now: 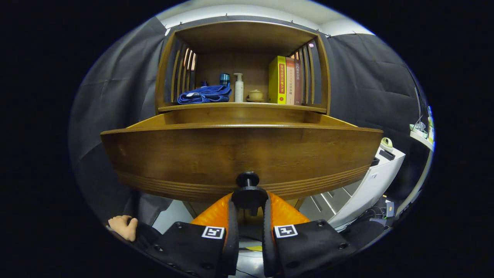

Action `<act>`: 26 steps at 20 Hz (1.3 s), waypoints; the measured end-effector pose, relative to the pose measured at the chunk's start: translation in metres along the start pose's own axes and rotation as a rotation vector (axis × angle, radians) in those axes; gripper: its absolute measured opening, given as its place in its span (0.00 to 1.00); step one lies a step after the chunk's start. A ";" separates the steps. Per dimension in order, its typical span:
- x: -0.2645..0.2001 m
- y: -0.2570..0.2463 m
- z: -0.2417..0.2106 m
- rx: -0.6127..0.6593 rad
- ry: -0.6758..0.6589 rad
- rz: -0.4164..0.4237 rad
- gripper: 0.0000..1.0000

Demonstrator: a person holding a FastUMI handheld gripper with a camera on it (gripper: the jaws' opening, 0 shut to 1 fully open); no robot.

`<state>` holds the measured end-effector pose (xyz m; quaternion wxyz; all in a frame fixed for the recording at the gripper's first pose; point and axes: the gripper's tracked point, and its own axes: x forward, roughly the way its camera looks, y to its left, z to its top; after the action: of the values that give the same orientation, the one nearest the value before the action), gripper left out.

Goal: Pull open the drawer, take out the items inside it, and place them on the countertop above the cabinet.

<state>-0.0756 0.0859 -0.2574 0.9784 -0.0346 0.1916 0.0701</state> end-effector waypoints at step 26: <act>-0.008 -0.023 0.163 0.090 -0.008 0.014 0.99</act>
<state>-0.0193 0.0774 -0.1029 0.9792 0.0109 0.1907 0.0687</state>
